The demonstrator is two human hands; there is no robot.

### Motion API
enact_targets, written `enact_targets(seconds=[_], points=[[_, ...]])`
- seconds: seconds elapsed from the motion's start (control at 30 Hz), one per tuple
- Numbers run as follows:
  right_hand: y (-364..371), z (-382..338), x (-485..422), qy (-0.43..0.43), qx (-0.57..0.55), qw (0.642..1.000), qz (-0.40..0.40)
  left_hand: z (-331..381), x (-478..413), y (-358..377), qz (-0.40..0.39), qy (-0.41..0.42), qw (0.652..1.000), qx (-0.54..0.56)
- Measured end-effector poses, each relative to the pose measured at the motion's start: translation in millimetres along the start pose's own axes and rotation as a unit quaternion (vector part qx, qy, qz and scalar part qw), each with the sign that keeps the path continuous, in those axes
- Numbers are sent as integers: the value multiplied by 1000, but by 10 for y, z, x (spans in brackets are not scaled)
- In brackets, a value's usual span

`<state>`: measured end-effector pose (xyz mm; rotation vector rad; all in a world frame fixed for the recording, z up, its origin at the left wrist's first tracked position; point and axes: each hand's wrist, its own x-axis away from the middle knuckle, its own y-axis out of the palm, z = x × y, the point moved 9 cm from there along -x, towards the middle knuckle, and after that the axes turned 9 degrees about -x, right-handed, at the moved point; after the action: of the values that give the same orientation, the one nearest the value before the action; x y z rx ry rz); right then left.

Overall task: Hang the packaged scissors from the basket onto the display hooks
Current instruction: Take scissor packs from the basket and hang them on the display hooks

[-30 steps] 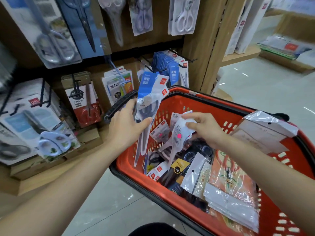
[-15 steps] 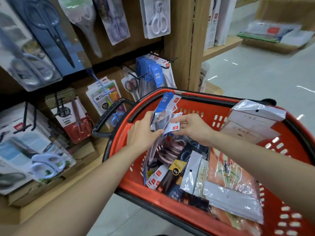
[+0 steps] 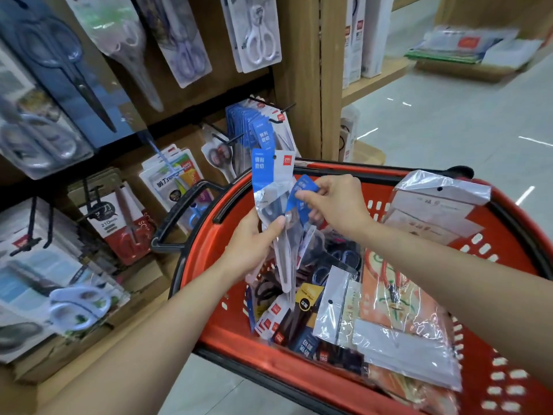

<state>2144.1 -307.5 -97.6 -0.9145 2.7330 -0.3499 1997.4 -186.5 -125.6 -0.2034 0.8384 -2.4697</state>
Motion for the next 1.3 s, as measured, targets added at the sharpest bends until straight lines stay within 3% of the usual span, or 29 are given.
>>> enact_targets(seconds=[0.23, 0.47, 0.63, 0.73, 0.9, 0.97, 1.03, 1.13, 1.23, 1.3], points=[[-46, -231, 19, 9, -33, 999, 19, 322, 137, 63, -7, -3, 992, 124], [-54, -367, 85, 0, -72, 997, 0, 410, 174, -226, 112, 40, 989, 88], [-53, -289, 39, -11, -140, 989, -48, 344, 114, -423, 126, 15, 986, 109], [-103, -17, -18, 18, -99, 993, -61, 194, 50, -511, 103, -37, 989, 95], [-135, 478, -11, 87, 14, 993, -74, 98, 71, -576, 71, -46, 993, 85], [-81, 512, 73, 132, -62, 985, -91, 87, 96, -566, 63, -45, 992, 102], [166, 444, 247, 205, -234, 935, -172, 80, 122, -542, 54, -49, 989, 130], [585, 190, 549, 220, -329, 879, -267, 105, 160, -460, 41, -44, 982, 179], [688, 150, 590, 211, -363, 878, -230, 108, 175, -417, 58, -49, 978, 196], [578, 241, 469, 190, -316, 908, -198, 103, 181, -501, 104, -53, 977, 180]])
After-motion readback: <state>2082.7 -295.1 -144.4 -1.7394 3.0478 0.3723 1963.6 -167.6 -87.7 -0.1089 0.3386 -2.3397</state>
